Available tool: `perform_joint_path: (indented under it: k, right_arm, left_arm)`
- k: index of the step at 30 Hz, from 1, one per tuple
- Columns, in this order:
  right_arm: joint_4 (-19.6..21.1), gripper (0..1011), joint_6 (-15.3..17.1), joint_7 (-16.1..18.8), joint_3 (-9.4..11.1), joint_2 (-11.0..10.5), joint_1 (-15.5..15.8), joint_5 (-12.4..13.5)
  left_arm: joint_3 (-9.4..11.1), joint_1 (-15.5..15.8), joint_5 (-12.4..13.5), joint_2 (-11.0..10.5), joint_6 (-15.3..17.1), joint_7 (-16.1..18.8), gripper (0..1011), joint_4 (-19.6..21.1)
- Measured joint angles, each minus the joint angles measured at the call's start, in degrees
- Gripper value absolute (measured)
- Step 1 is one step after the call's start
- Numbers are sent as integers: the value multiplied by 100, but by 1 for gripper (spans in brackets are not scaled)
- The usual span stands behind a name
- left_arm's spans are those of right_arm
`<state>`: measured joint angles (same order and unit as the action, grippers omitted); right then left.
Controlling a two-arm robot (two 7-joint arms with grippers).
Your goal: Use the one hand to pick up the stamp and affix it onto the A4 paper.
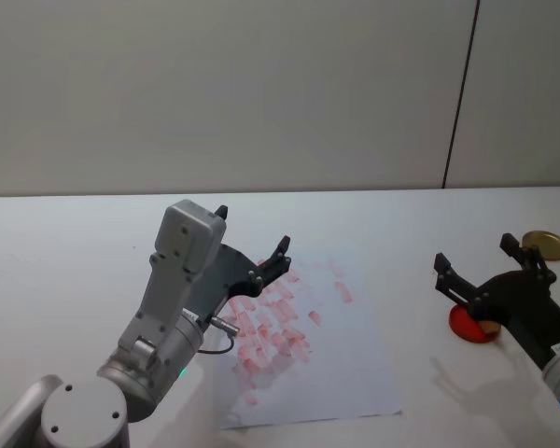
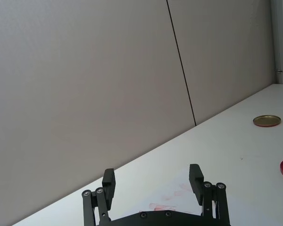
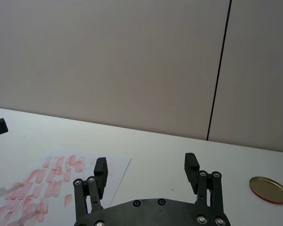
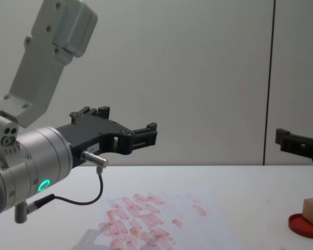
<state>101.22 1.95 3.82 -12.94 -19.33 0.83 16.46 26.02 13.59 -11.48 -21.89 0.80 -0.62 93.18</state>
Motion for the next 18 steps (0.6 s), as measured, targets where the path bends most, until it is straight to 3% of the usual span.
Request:
perform_joint_path:
  k: [10, 18]
  right_arm:
    - [-20, 1001, 146, -61, 15, 28, -55, -22]
    - [-77, 1001, 690, -359, 60, 112, -204, -41]
  left_arm:
    - [0, 0, 0, 0, 0, 0, 993, 0]
    - [0, 0, 0, 0, 0, 0, 993, 0]
